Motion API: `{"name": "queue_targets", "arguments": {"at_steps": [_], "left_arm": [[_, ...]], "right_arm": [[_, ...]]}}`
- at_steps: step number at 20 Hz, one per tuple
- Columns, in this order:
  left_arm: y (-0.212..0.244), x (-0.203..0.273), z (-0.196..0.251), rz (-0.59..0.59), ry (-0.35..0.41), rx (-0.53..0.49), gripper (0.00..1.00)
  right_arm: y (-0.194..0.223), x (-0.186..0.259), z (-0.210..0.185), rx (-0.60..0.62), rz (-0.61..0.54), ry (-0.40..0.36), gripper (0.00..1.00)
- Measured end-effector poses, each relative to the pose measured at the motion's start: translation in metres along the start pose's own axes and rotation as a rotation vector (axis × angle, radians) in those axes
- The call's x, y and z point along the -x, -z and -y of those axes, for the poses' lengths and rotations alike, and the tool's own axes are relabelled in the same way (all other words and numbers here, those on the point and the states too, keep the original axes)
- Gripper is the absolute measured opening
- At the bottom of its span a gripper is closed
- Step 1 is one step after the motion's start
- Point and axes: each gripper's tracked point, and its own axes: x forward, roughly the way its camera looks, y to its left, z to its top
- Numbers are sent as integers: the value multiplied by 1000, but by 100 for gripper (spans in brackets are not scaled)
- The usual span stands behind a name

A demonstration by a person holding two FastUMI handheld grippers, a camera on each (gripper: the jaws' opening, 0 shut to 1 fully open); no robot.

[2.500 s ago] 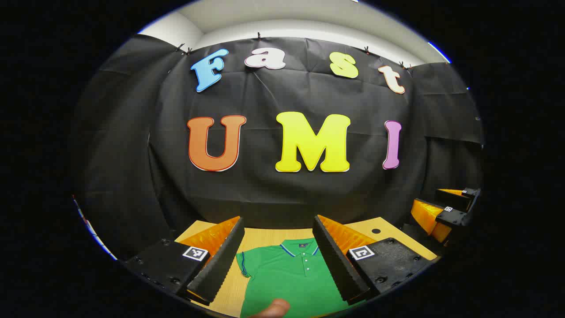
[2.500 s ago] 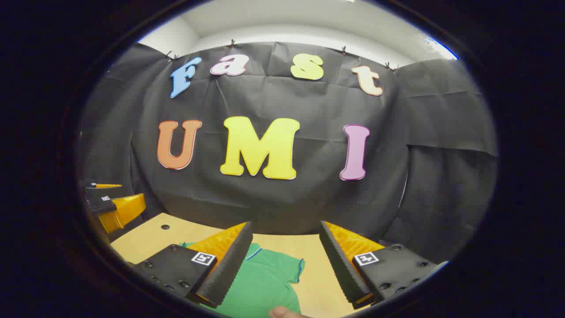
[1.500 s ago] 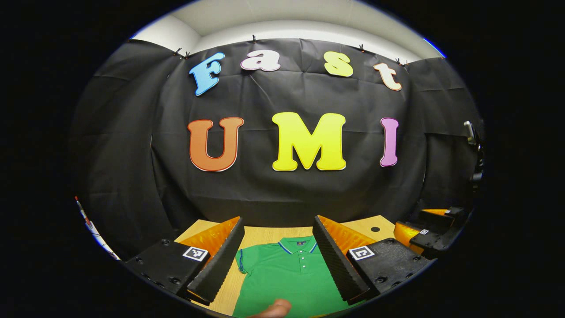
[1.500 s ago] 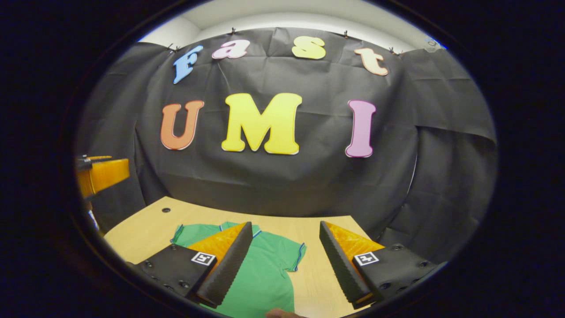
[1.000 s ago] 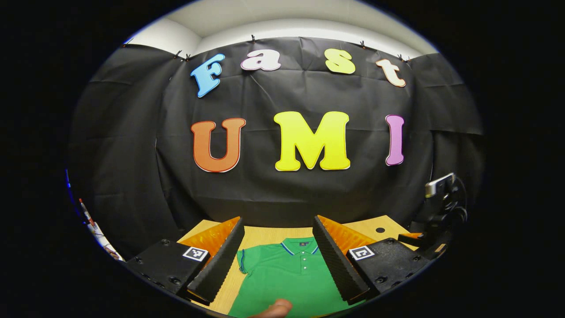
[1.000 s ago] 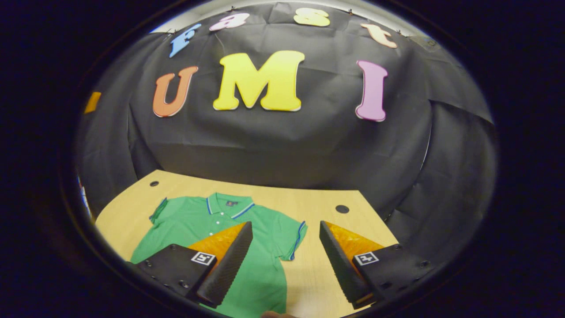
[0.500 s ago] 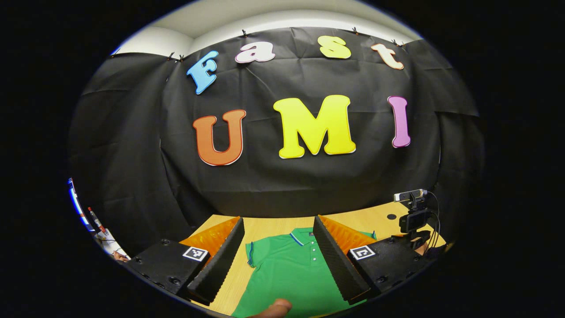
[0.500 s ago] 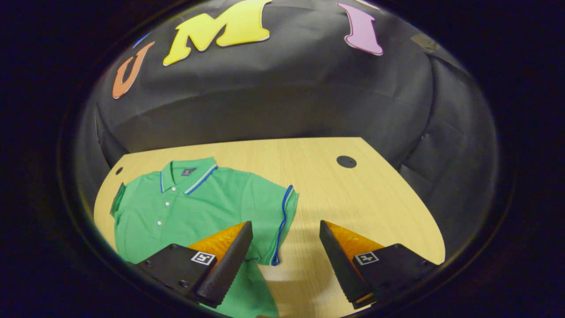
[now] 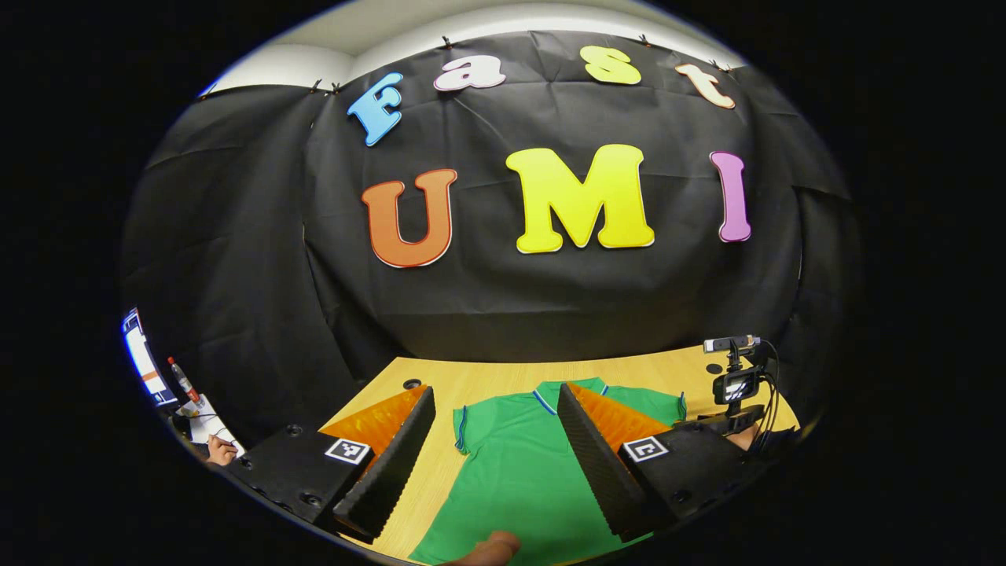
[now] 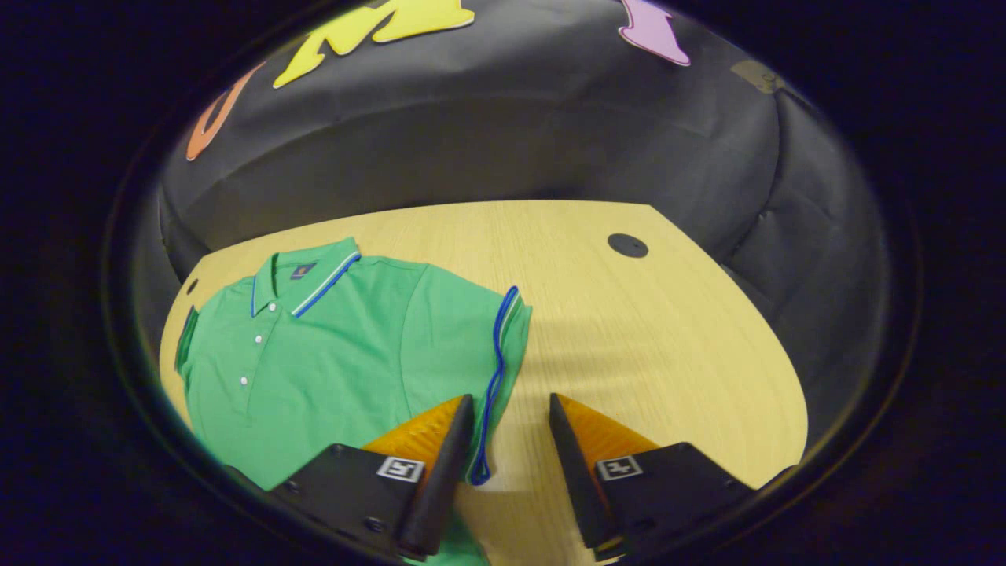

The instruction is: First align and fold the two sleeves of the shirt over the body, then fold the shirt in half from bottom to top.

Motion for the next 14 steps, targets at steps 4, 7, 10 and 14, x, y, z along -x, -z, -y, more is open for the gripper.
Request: {"name": "queue_targets", "arguments": {"at_steps": [4, 7, 10, 14], "left_arm": [[2, 0, 1, -6, -1, -4, 100], [5, 0, -4, -17, -12, 5, 100], [16, 0, -8, -47, -27, 35, 100], [23, 1, -14, -72, -39, 64, 100]], "right_arm": [[-2, -3, -4, 44, -5, -12, 38], [-3, -3, -3, 46, -4, -16, 31], [-3, -3, -6, 56, -5, -26, 6], [-4, -2, -5, 54, -15, -48, 3]]}}
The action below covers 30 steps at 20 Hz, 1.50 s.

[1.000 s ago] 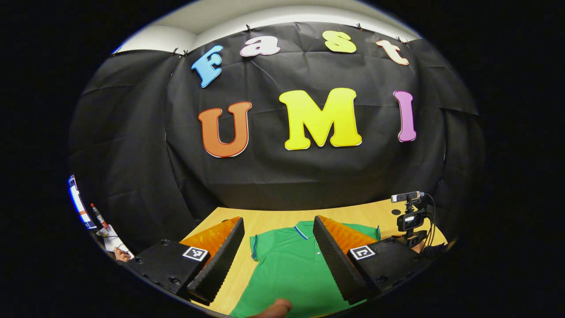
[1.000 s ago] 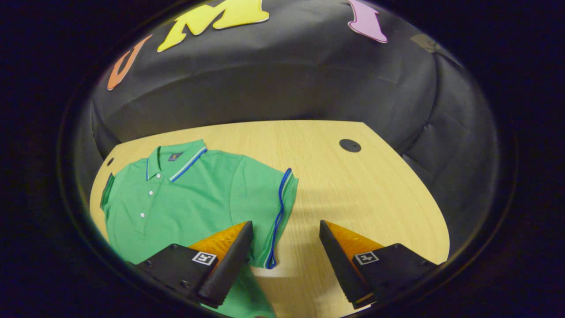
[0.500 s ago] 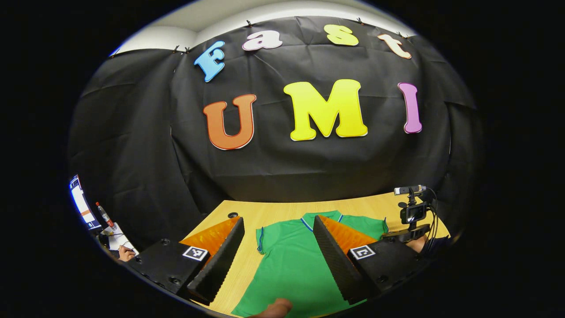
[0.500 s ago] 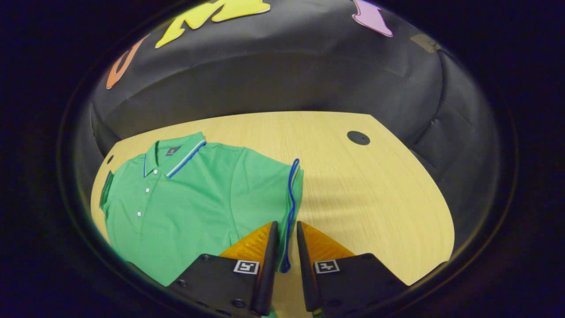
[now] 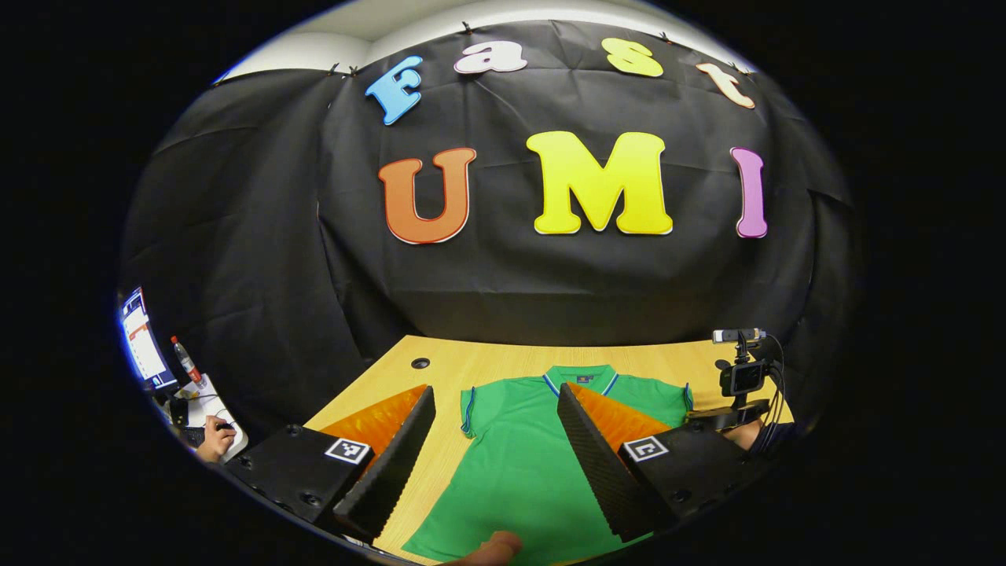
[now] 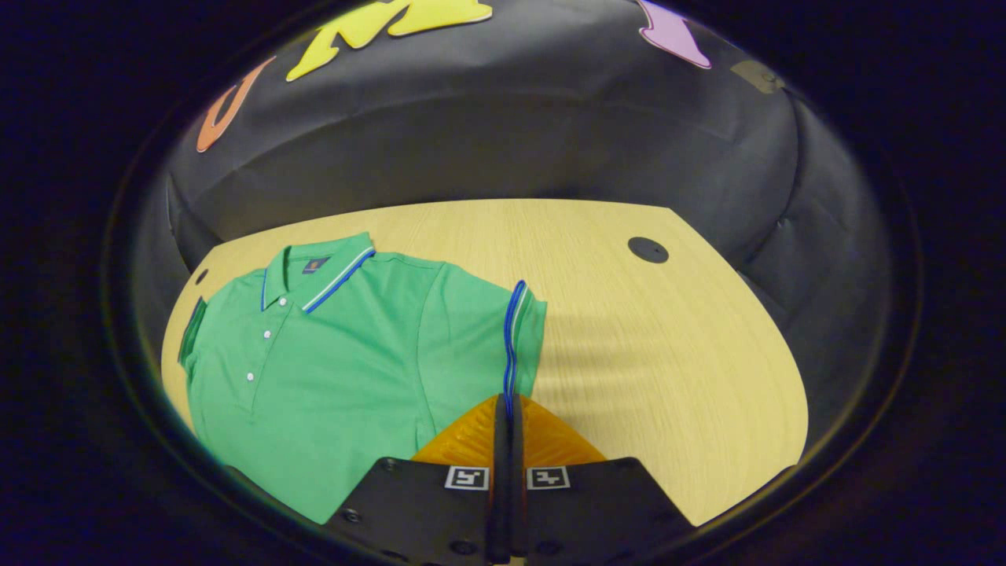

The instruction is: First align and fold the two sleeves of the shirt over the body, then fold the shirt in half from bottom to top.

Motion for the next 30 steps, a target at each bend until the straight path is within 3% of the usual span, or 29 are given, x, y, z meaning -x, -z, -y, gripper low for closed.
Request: {"name": "queue_targets", "arguments": {"at_steps": [5, 12, 17, 22, 23, 27, 30], "left_arm": [[0, 1, -4, 5, -3, 2, 100], [3, 7, -11, 5, -8, 36, 100], [3, 13, -23, 1, -33, 48, 100], [10, 21, -43, -13, -66, 50, 100], [11, 22, -48, -18, -72, 51, 100], [16, 20, -70, -30, -85, 52, 100], [22, 10, -85, -38, -72, 61, 100]], "right_arm": [[-23, 17, 3, 28, 72, -3, 2], [-45, 50, -48, 164, 181, -144, 2], [-30, 64, -97, 270, 193, -251, 3], [-8, 58, -117, 319, 157, -248, 0], [-4, 60, -122, 317, 148, -266, 6], [-7, 74, -128, 320, 164, -264, 17], [-34, 113, -129, 273, 256, -245, 30]]}}
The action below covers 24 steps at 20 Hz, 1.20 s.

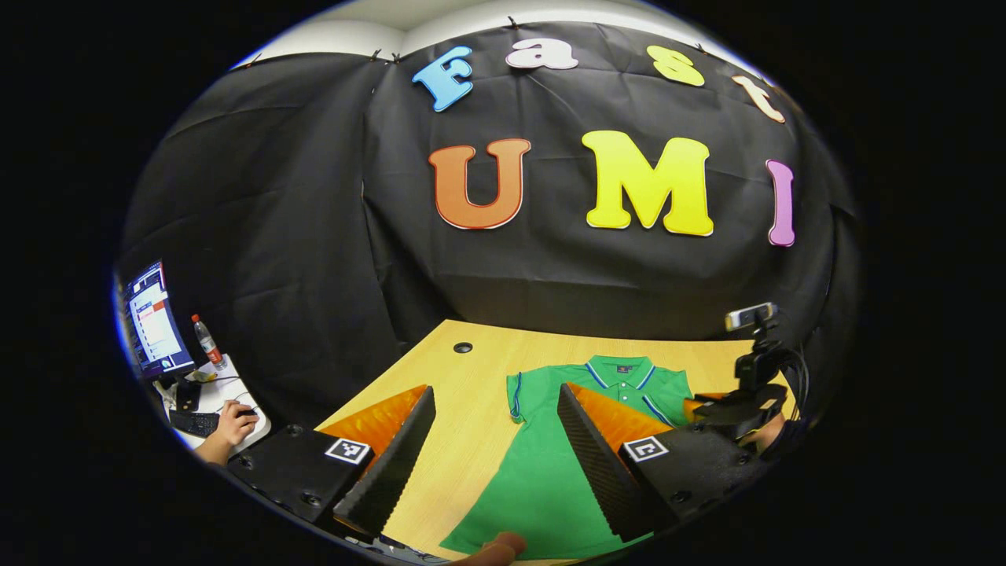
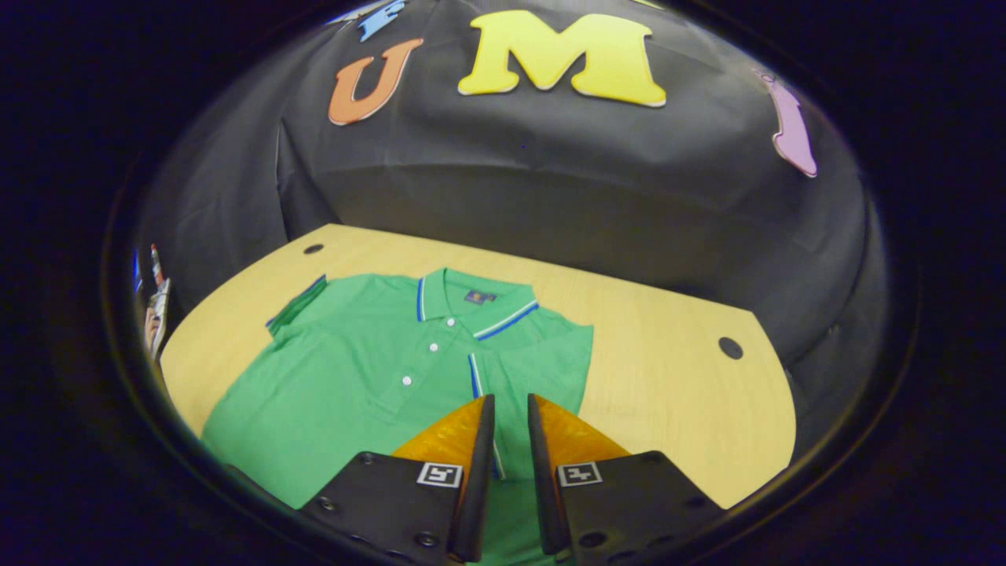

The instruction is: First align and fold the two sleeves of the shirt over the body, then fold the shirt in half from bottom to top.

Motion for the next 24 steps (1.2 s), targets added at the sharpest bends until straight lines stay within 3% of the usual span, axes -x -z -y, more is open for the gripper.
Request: {"name": "queue_targets", "arguments": {"at_steps": [1, 2, 3, 4, 7, 9, 10, 13, 15, 16, 21, 24], "left_arm": [[3, -7, -5, -15, 5, 15, 100], [5, -13, -6, -30, 23, 31, 100], [8, -21, -8, -41, 33, 43, 100], [12, -30, -13, -54, 38, 49, 100], [23, -64, -25, -86, 40, 52, 100], [29, -87, -29, -112, 47, 51, 100], [35, -101, -28, -127, 59, 49, 100], [49, -137, -23, -167, 92, 30, 100], [58, -164, -16, -184, 115, 17, 100], [61, -177, -12, -190, 129, 10, 100], [87, -239, 7, -233, 157, -35, 100], [115, -269, 20, -322, 174, -51, 100]], "right_arm": [[-12, 12, -5, -10, 27, -7, 44], [-25, 27, -9, -17, 51, -9, 40], [-39, 43, -13, -23, 74, -13, 52], [-51, 59, -20, -32, 105, -25, 44], [-91, 110, -33, -43, 204, -19, 80], [-113, 143, -43, -69, 268, -12, 81], [-119, 158, -46, -76, 291, -6, 73], [-133, 198, -54, -93, 332, 21, 94], [-135, 220, -57, -96, 343, 46, 100], [-135, 230, -56, -94, 344, 67, 95], [-111, 261, -63, -74, 307, 160, 95], [-95, 273, -66, -38, 266, 207, 95]]}}
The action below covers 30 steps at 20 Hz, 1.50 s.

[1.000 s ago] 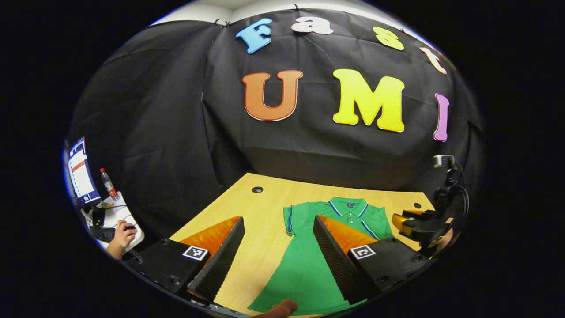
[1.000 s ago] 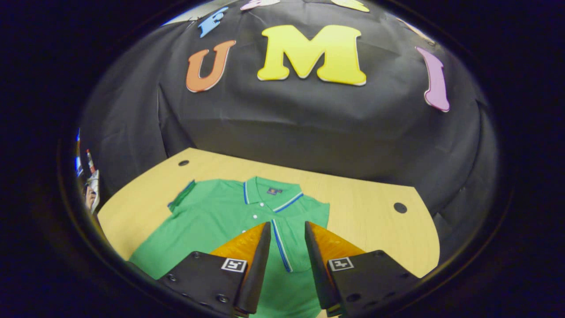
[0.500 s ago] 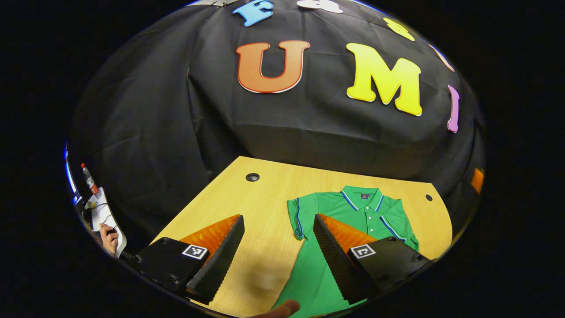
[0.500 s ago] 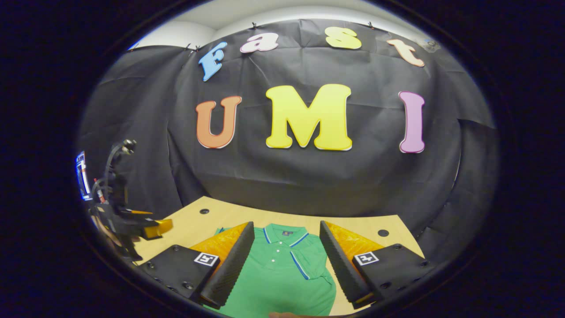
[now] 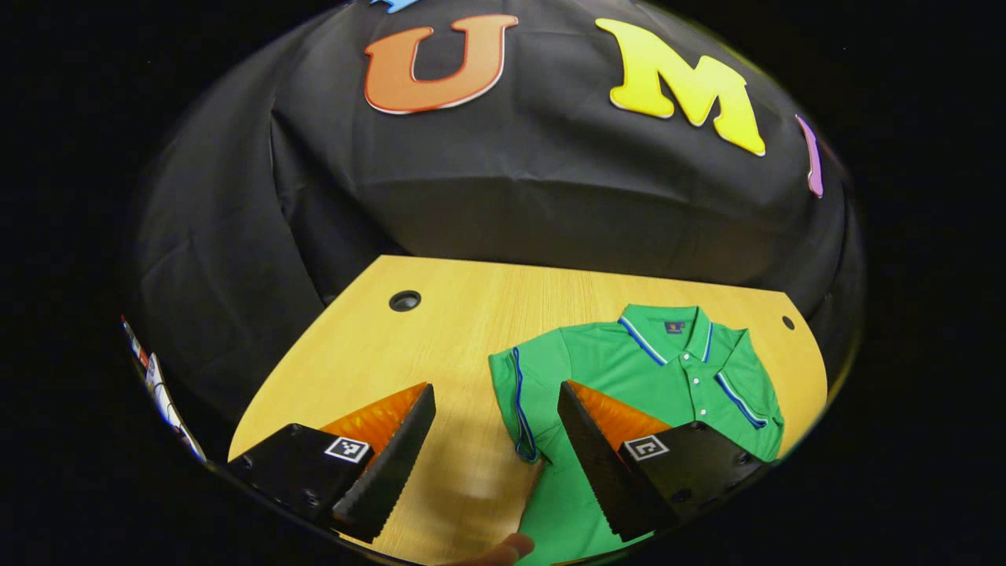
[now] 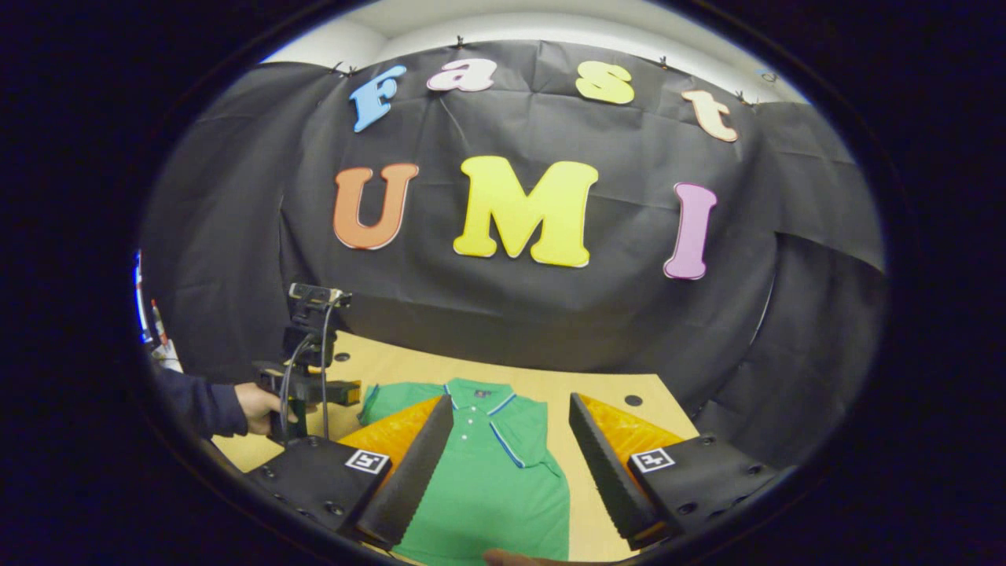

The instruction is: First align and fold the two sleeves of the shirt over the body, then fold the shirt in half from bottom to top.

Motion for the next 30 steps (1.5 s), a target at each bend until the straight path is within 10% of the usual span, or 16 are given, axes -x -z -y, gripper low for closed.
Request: {"name": "queue_targets", "arguments": {"at_steps": [8, 19, 30], "left_arm": [[36, -59, 17, -204, 16, -5, 97], [40, -76, 4, -283, -35, -21, 34], [34, -74, 13, -295, 38, -82, 4]], "right_arm": [[3, 29, -10, 7, -25, 68, 95], [29, 29, 3, -62, -108, 137, 95], [35, 20, 7, -77, -135, 124, 96]]}}
